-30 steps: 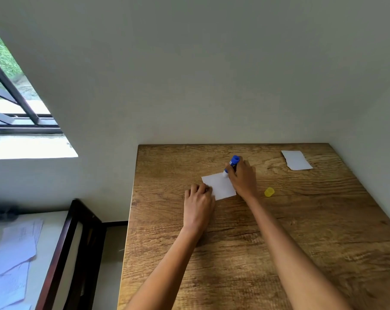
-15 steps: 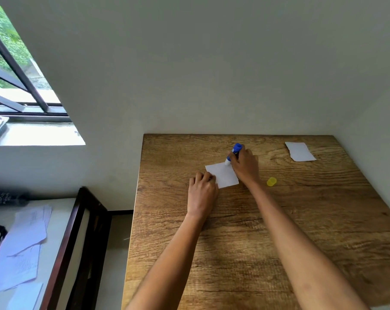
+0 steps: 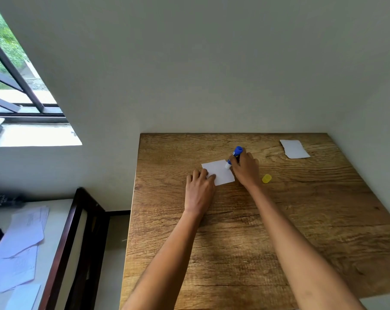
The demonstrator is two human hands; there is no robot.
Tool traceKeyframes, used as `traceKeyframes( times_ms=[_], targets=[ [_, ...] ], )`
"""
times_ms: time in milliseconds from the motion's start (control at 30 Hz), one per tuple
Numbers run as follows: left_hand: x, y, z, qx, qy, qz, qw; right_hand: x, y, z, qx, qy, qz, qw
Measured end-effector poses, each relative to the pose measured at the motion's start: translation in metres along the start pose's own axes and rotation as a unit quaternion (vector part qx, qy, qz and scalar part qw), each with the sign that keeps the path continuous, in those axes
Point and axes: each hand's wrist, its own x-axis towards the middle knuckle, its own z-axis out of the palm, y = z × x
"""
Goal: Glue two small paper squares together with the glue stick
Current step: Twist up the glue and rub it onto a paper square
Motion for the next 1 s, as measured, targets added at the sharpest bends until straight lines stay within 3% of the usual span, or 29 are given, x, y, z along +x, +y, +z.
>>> traceKeyframes(
  times_ms=[467, 667, 1000],
  targets=[
    [0.0, 0.001, -0.012, -0.051, -0.065, 0.005, 0.997, -0.034, 0.012, -0.009, 0.021, 0.005, 0.005, 1.0],
    [-0.003, 0.006, -0.015, 0.012, -0.049, 0.008, 0.999, -0.041, 0.014, -0.017, 0.143, 0.078, 0.059, 0.985],
    [0.008, 0.005, -0.029, -0.014, -0.076, 0.065, 0.995, -0.035, 0.007, -0.017, 0.187, 0.074, 0.061, 0.978]
  ],
)
